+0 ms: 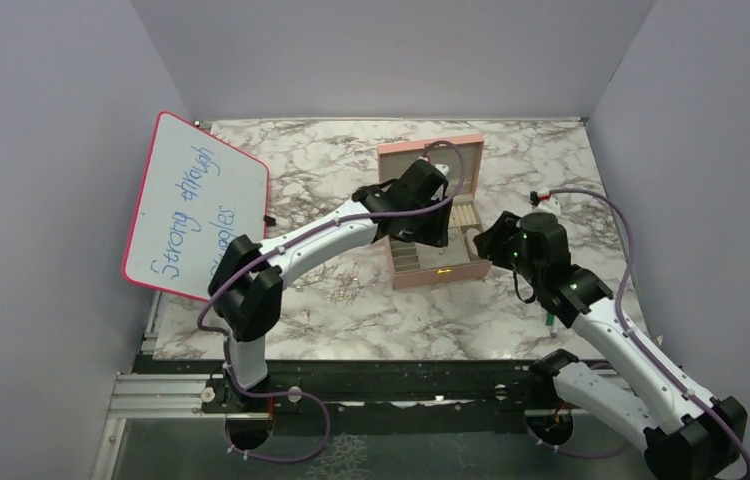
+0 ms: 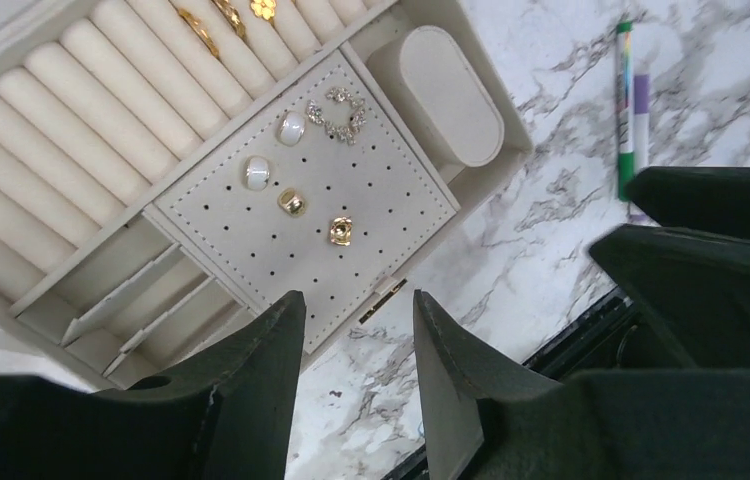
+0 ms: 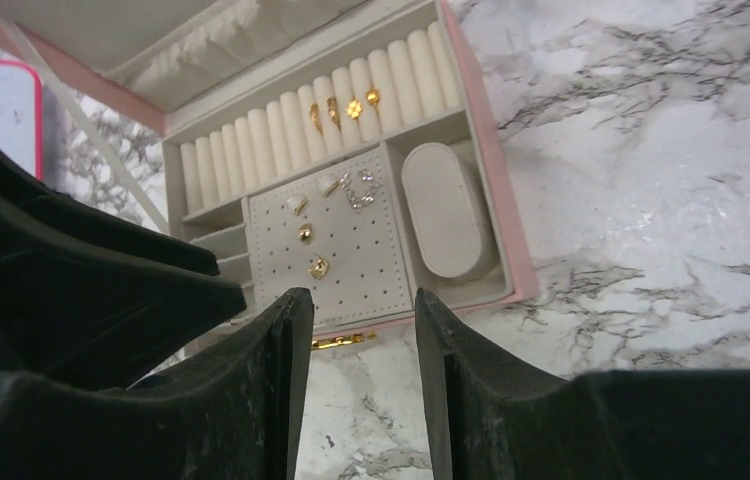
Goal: Organize the mixed jewelry
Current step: Place the jewelry in the jewelry box, then pick up the jewelry from the jewelry box.
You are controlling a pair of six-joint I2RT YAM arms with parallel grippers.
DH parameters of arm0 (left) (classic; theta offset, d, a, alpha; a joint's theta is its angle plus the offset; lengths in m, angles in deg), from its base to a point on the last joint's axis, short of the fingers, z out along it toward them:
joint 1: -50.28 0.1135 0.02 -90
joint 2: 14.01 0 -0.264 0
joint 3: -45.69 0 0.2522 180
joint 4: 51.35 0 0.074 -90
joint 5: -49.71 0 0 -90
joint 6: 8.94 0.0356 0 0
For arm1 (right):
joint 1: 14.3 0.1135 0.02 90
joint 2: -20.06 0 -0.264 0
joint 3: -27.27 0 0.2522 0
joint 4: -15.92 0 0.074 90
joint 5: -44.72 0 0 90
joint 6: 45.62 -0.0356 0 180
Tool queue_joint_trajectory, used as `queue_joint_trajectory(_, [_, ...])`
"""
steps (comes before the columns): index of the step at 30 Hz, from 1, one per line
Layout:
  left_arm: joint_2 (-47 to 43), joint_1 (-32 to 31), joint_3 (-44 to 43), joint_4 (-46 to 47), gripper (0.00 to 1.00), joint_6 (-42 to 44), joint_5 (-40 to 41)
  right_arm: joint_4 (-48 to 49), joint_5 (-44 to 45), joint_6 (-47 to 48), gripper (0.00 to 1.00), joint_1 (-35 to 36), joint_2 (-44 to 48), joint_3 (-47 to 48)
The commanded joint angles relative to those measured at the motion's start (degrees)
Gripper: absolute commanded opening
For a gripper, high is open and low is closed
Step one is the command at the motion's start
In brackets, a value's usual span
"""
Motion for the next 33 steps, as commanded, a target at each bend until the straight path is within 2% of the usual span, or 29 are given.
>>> queue_joint_trajectory(1, [-6.43,-0.25,5.96,6.82,0.46,-0.71,3.24,-0.81,-8.64,3.54,0.47,-0.22,-4.02,3.27])
queue_joint_trajectory(5, [-5.28,-0.74,5.63,7.39,0.45,1.36,3.36,-2.47,-5.77,-1.36,0.47,-0.22,-4.56,3.43])
queue_joint_trajectory(11, [0.7,-1.77,0.6,6.36,0.45,3.68,6.62,-6.78,0.33,-6.66,0.47,-0.22,-3.29,2.63])
queue_joint_trajectory(17, [6.2,-1.84,-5.66,3.65,0.42,4.99,7.45,-7.15,0.42,-7.99,0.47,-0.22,-2.76,1.32])
queue_joint_trajectory(22, [8.13,-1.86,-6.16,2.04,0.33,4.93,7.05,-6.46,0.26,-8.12,0.47,-0.25,-2.46,0.45])
queue_joint_trajectory(30, [8.5,-1.86,-5.84,0.96,0.34,6.28,5.18,-6.27,0.73,-7.85,0.47,-0.21,-2.8,0.04])
queue_joint_trajectory(33, [8.7,-1.86,-5.84,0.88,0.29,6.66,4.86,-6.15,0.75,-7.86,0.46,-0.23,-2.81,-0.05])
